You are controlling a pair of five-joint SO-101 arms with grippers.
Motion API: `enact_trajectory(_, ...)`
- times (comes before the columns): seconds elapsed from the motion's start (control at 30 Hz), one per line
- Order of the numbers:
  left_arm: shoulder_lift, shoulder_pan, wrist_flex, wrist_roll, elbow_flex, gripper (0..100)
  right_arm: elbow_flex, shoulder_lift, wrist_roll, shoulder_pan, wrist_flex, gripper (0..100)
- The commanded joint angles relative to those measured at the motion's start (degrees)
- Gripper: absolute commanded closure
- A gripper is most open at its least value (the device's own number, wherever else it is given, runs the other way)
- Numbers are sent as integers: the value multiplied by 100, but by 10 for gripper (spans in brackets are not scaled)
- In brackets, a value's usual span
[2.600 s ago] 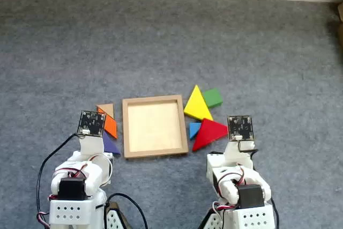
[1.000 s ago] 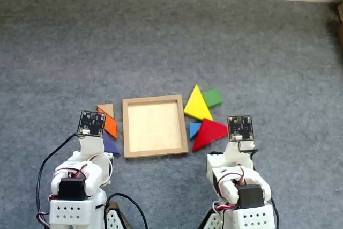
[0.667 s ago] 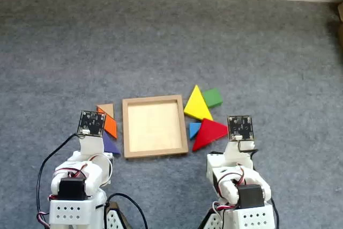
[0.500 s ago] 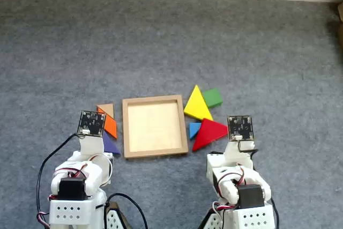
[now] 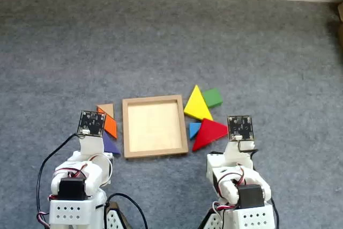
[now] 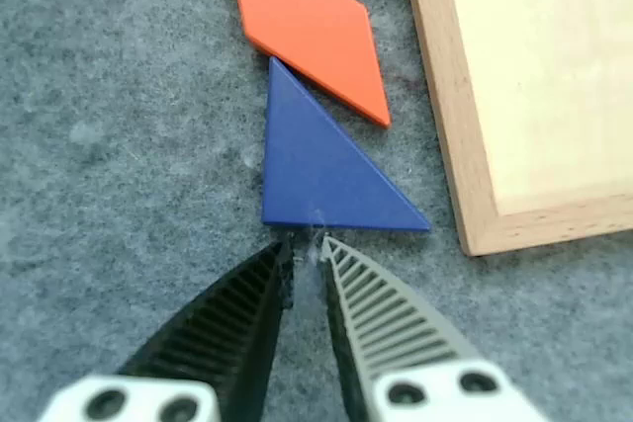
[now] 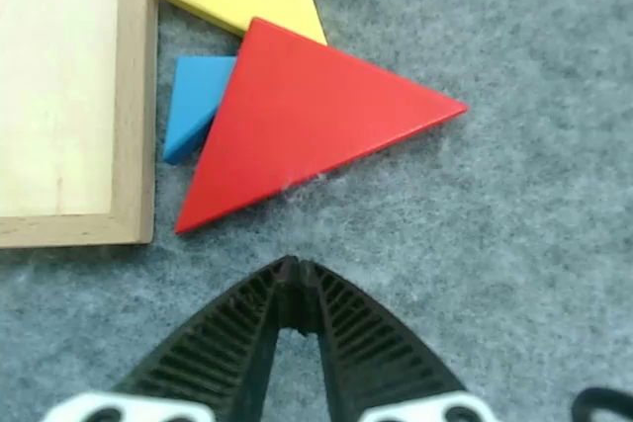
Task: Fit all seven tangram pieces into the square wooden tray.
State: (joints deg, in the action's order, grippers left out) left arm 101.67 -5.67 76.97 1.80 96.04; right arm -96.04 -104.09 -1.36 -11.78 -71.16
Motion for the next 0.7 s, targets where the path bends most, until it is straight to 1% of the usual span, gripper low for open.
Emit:
enact_trajectory(0.0,268,4,18,26,119,933,-708,-84,44,-22,-48,985)
enact_trajectory(0.1,268,4,18,26,119,933,-699,-84,53,31,-57,985)
enact_trajectory(0.2,268,4,18,26,119,933,-567,-84,53,400,-163,985)
enact_trajectory(0.3,268,4,18,26,119,933,127,-84,9,699,-207,991)
enact_trajectory(0.4,268,4,18,26,119,933,787,-84,-246,989,-171,995)
enact_trajectory(0.53,268,4,18,26,119,933,1262,-84,-185,1042,-136,995)
enact_trajectory(0.67,268,4,18,26,119,933,1701,-13,-185,1068,154,995)
